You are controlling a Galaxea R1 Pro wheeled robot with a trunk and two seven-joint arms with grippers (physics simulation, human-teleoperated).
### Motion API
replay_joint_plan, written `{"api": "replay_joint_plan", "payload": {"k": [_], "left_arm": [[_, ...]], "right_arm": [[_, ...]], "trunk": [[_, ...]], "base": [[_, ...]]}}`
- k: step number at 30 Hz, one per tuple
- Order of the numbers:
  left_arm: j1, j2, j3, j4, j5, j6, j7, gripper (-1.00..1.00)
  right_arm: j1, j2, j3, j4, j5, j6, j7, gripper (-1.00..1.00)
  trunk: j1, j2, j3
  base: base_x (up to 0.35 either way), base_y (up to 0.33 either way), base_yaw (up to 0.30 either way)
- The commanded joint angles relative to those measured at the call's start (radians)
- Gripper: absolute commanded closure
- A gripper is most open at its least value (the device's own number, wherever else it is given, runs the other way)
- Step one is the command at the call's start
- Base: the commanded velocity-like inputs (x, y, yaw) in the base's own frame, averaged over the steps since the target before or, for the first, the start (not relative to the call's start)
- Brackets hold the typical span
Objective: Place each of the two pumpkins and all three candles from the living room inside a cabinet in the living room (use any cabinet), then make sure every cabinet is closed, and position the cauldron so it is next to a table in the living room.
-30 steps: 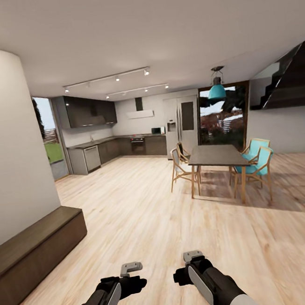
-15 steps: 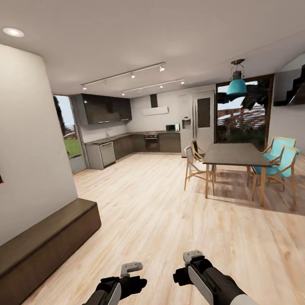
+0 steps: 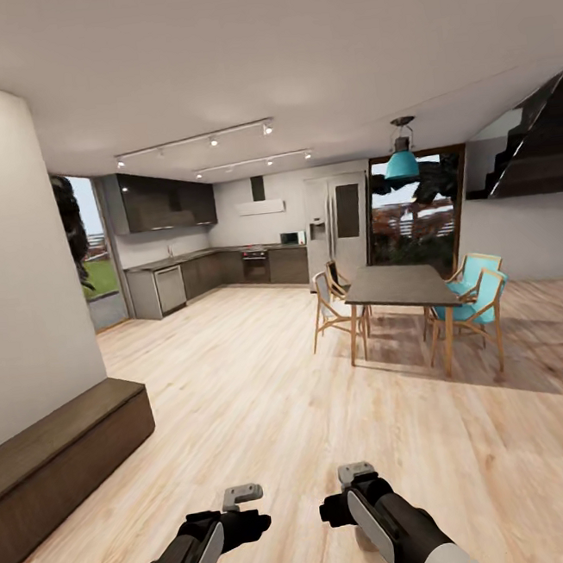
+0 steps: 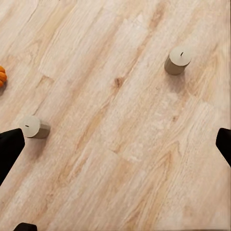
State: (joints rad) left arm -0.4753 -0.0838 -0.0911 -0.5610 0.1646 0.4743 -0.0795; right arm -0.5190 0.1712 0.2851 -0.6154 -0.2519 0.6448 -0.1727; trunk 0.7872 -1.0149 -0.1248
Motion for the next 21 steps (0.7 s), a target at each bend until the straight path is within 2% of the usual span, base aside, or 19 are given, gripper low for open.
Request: {"api": "replay_joint_plan", "payload": {"k": [1,11,16,21], "left_arm": [[0.000,0.001,-0.002,-0.002,0.010,0.006,0.003,-1.00],[0.000,0.001,-0.002,-0.002,0.010,0.006,0.002,-1.00],[0.000,0.001,-0.002,-0.002,0.010,0.006,0.003,-1.00],[0.000,0.001,-0.002,-0.003,0.010,0.006,0.003,-1.00]], "right_arm": [[-0.001,-0.001,0.005,-0.001,-0.010,0.003,-0.009,-1.00],[-0.001,-0.002,0.003,-0.001,-0.010,0.003,-0.009,-1.00],[-0.001,-0.006,-0.001,-0.001,-0.010,0.004,-0.009,-1.00],[-0.001,-0.008,-0.005,-0.001,-0.010,0.003,-0.008,-1.00]], "trunk": [[0.000,-0.001,-0.002],[0.000,-0.001,-0.005],[0.000,-0.001,-0.008],[0.000,-0.001,-0.012]], "base": [[0.002,-0.007,-0.275],[0.006,0.000,-0.274],[0.125,0.001,-0.264],[0.184,-0.132,-0.259]]}}
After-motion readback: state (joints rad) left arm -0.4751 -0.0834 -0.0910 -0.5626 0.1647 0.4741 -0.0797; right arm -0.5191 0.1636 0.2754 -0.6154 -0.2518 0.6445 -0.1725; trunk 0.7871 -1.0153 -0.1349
